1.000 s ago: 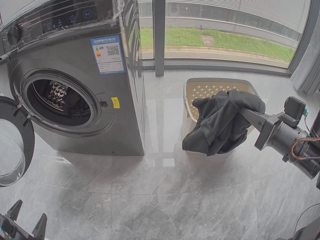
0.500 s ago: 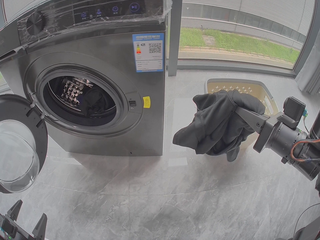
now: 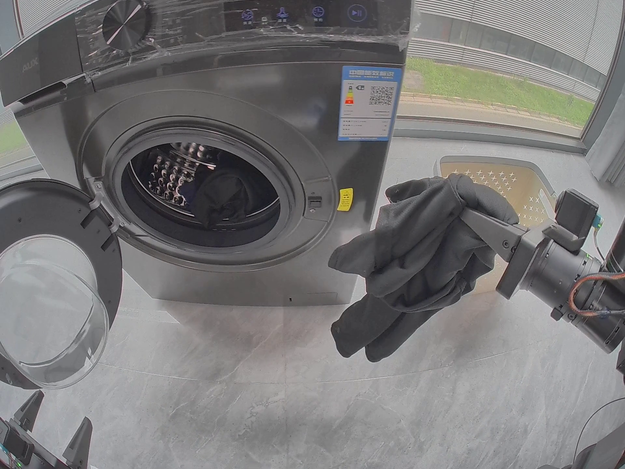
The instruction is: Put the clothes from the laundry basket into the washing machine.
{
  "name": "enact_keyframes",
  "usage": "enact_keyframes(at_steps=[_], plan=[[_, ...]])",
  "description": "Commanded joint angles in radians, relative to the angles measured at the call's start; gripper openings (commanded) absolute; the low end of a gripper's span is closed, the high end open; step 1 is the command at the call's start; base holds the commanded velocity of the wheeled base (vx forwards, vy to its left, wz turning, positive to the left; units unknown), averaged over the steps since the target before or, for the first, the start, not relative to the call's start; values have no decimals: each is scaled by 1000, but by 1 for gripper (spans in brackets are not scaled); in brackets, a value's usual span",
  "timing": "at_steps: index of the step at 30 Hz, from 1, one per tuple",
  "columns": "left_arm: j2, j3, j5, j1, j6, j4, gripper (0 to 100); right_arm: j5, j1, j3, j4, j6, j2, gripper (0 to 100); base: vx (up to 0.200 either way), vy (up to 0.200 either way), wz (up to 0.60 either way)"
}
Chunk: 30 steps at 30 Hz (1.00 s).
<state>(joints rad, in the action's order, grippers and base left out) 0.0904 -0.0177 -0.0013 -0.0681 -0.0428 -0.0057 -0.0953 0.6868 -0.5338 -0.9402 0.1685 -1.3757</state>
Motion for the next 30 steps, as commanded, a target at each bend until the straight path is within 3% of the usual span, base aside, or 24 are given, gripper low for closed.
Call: enact_keyframes(at_steps=[1, 11, 30], plan=[[2, 16, 0, 1, -2, 0, 100, 0, -4, 2, 0, 2, 6, 0, -200, 0, 0], [2, 16, 0, 2, -3, 0, 100, 0, -9, 8, 0, 5, 6, 0, -20, 0, 0], [2, 16, 0, 1, -2, 0, 100, 0, -10, 14, 0, 6, 7, 0, 0, 189, 0]])
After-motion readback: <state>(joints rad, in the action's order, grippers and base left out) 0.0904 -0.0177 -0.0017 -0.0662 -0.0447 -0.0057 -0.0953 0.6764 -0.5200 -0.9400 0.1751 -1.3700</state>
